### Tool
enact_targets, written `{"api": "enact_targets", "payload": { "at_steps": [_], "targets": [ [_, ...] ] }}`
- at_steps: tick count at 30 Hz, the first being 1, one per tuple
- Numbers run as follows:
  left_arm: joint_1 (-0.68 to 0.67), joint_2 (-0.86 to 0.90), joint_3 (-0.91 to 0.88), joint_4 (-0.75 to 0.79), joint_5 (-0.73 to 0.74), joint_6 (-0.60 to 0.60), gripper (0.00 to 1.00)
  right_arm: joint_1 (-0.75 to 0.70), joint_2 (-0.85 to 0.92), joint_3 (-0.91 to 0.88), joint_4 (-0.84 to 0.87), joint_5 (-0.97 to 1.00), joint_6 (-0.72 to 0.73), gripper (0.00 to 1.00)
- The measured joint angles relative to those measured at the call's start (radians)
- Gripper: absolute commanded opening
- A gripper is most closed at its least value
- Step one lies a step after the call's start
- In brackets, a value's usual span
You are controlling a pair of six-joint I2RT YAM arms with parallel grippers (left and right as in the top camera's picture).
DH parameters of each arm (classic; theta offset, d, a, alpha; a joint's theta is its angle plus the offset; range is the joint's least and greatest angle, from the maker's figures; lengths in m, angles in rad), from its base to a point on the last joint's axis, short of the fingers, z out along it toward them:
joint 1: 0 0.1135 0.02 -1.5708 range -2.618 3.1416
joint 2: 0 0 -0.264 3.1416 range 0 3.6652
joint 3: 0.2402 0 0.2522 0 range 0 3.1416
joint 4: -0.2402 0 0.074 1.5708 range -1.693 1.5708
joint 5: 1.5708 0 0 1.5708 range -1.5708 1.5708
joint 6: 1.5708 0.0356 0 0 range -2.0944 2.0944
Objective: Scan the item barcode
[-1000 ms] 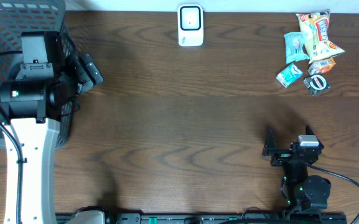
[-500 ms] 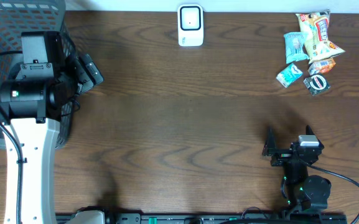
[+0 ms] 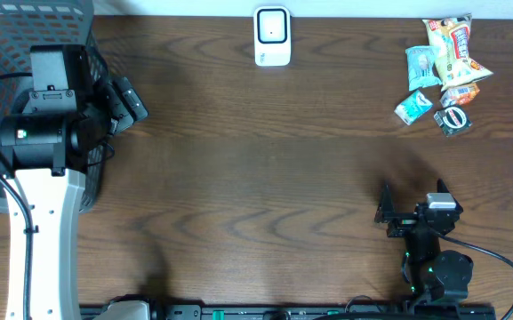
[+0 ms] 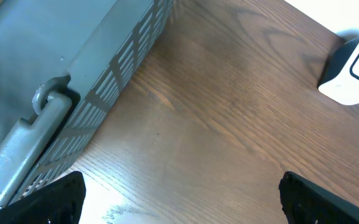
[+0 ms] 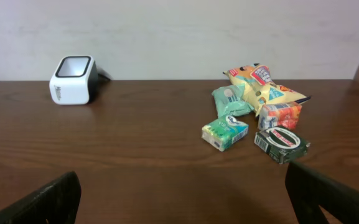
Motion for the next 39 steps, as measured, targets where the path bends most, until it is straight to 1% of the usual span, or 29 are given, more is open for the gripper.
{"api": "enact_targets", "payload": {
  "at_steps": [9,17,21,23,25,28,32,34,39],
  "targets": [
    [0.000,0.000,0.000,-0.001,0.000,0.003,0.98,0.000,0.000,0.000,0.000,0.000,0.000,0.99],
    [0.000,-0.006,0.000,-0.036,-0.011,0.020,0.97,0.000,0.000,0.000,0.000,0.000,0.000,0.99],
    [0.000,-0.051,-0.016,-0.109,-0.030,0.037,0.98,0.000,0.000,0.000,0.000,0.000,0.000,0.99],
    [0.000,-0.097,-0.055,-0.116,-0.034,0.039,0.98,0.000,-0.001,0.000,0.000,0.000,0.000,0.99],
    [0.000,-0.154,-0.117,-0.088,-0.037,0.048,0.97,0.000,-0.002,0.000,0.000,0.000,0.000,0.99],
    [-0.011,-0.249,-0.250,0.006,-0.042,0.088,0.98,0.000,-0.003,0.000,0.000,0.000,0.000,0.99],
    [-0.043,-0.396,-0.438,0.162,-0.027,0.170,0.97,0.000,-0.005,0.000,0.001,0.001,0.000,0.99],
    [-0.053,-0.488,-0.538,0.265,-0.003,0.215,0.98,0.000,-0.005,0.000,0.000,0.001,0.000,0.99],
    [-0.057,-0.721,-0.746,0.440,0.061,0.297,0.98,0.000,-0.005,0.000,0.000,0.001,0.000,0.99]
  ]
}}
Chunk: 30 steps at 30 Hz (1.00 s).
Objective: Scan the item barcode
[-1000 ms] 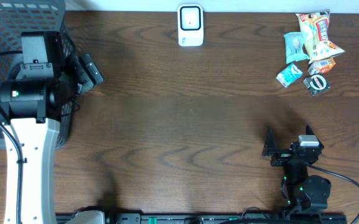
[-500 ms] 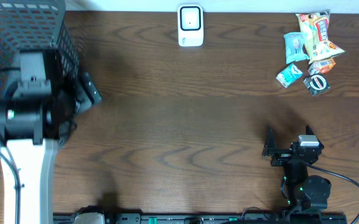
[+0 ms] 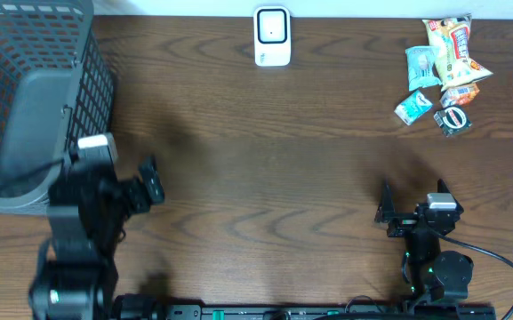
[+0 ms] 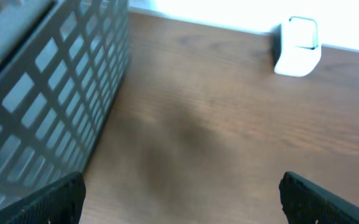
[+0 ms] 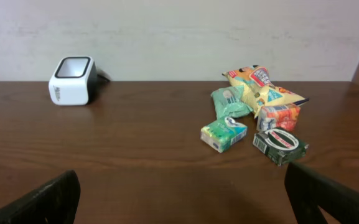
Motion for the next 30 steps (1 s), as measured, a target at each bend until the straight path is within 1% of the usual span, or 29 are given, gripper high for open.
{"api": "enact_targets", "payload": {
  "at_steps": [4,10,13,15,22,26,30],
  "targets": [
    [0.000,-0.204,-0.162,0.085,0.036,0.034,0.98,0.000,0.000,0.000,0.000,0.001,0.000,0.99],
    [0.000,-0.513,-0.348,0.094,0.051,0.052,0.98,0.000,0.000,0.000,0.001,0.003,0.000,0.99],
    [0.000,-0.597,-0.400,0.106,0.053,0.053,0.98,0.000,0.000,0.000,0.000,0.003,0.000,0.99],
    [0.000,-0.622,-0.431,0.140,0.056,0.053,0.97,0.000,0.000,0.000,0.000,0.003,0.000,0.99],
    [0.000,-0.628,-0.568,0.364,0.068,0.055,0.98,0.000,0.000,0.000,0.000,0.003,0.000,0.99],
    [0.000,-0.628,-0.648,0.550,0.068,0.053,0.98,0.000,0.000,0.000,0.000,0.003,0.000,0.99],
    [0.000,-0.628,-0.719,0.671,0.068,0.051,0.98,0.000,0.000,0.000,0.000,0.003,0.000,0.99]
  ]
}}
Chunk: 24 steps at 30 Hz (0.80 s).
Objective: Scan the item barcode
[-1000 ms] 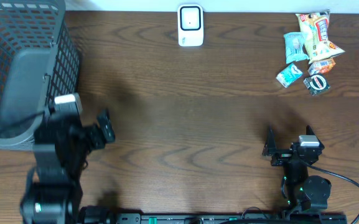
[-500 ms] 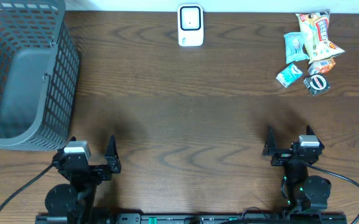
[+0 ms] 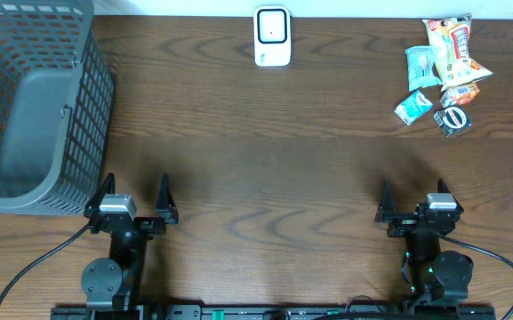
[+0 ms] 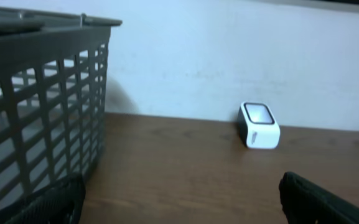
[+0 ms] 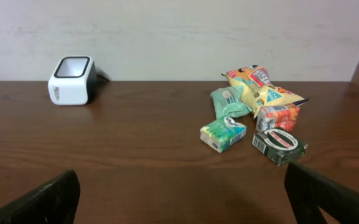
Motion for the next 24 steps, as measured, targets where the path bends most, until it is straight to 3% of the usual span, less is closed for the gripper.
{"api": "enact_targets", "payload": {
  "at_steps": [9,19,24],
  "targets": [
    [0.000,0.000,-0.082,0.180,0.000,-0.002,0.98,0.000,0.000,0.000,0.000,0.000,0.000,0.99],
    [0.000,0.002,-0.084,-0.048,-0.002,-0.023,0.98,0.000,0.000,0.000,0.000,0.000,0.000,0.99],
    [0.000,0.000,-0.080,-0.060,-0.006,-0.008,0.98,0.000,0.000,0.000,0.000,0.000,0.000,0.99]
  ]
}}
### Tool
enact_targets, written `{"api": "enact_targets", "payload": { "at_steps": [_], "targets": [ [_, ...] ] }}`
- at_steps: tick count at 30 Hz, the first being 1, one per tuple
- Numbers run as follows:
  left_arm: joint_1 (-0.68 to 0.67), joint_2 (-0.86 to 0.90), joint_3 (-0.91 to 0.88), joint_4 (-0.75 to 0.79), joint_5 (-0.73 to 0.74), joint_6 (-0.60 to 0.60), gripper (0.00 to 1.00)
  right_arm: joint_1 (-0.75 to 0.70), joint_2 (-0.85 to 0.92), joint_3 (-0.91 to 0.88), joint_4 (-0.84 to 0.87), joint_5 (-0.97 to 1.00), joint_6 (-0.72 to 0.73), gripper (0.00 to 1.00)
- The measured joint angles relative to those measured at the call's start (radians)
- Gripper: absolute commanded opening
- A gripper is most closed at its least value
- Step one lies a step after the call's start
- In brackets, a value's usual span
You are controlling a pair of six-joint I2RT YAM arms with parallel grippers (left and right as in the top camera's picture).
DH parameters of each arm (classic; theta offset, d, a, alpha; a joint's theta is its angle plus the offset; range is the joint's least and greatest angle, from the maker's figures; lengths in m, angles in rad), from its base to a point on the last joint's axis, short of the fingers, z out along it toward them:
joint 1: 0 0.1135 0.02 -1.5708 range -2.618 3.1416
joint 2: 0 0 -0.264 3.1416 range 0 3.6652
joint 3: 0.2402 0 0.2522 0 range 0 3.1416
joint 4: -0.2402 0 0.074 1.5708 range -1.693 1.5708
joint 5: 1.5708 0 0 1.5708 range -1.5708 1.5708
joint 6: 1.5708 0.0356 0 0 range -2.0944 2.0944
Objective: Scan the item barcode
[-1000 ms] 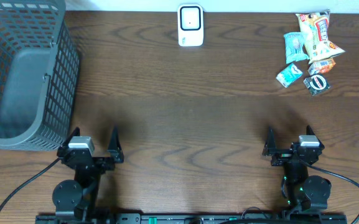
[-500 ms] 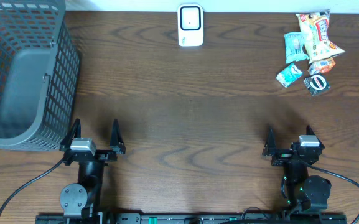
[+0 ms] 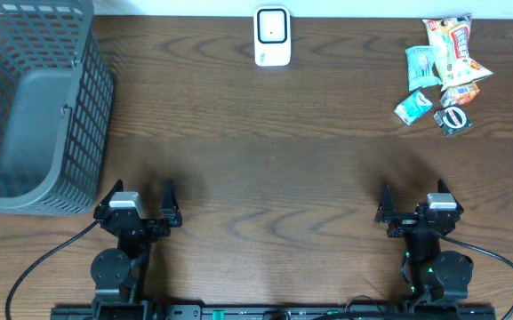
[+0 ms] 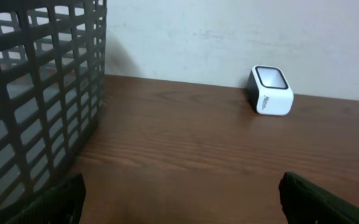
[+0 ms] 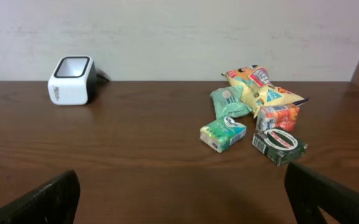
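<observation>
A white barcode scanner (image 3: 272, 36) stands at the table's far edge, also seen in the left wrist view (image 4: 270, 99) and the right wrist view (image 5: 71, 80). A heap of snack items (image 3: 443, 76) lies at the far right: a yellow bag (image 5: 261, 86), a green pack (image 5: 223, 134), a dark box (image 5: 280, 145). My left gripper (image 3: 139, 211) rests open at the near left, nothing between its fingers (image 4: 51, 199). My right gripper (image 3: 413, 207) rests open at the near right, empty, facing the heap.
A grey mesh basket (image 3: 27, 98) fills the far left corner; its wall (image 4: 36, 93) looms at the left of the left wrist view. A pale wall runs behind the table's far edge.
My left gripper has shifted slightly right and tilted down a little; the scanner now shows lower in its view. The right arm and the items have not moved.
My left arm was raised over the basket, gripper open. Then it hung lower in front of the basket. Then it was folded down at the near left edge, where it stays now. The right arm rested open throughout, and the items never moved.
</observation>
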Motion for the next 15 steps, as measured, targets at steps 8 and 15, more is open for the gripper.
{"api": "enact_targets", "payload": {
  "at_steps": [8,15],
  "targets": [
    [0.000,0.000,0.000,0.000,0.001,0.051,0.98,0.000,0.000,0.000,0.000,0.000,0.000,0.99],
    [0.000,0.000,0.000,-0.001,0.001,0.065,0.97,0.000,0.000,0.000,0.000,0.000,0.000,0.99]
  ]
}}
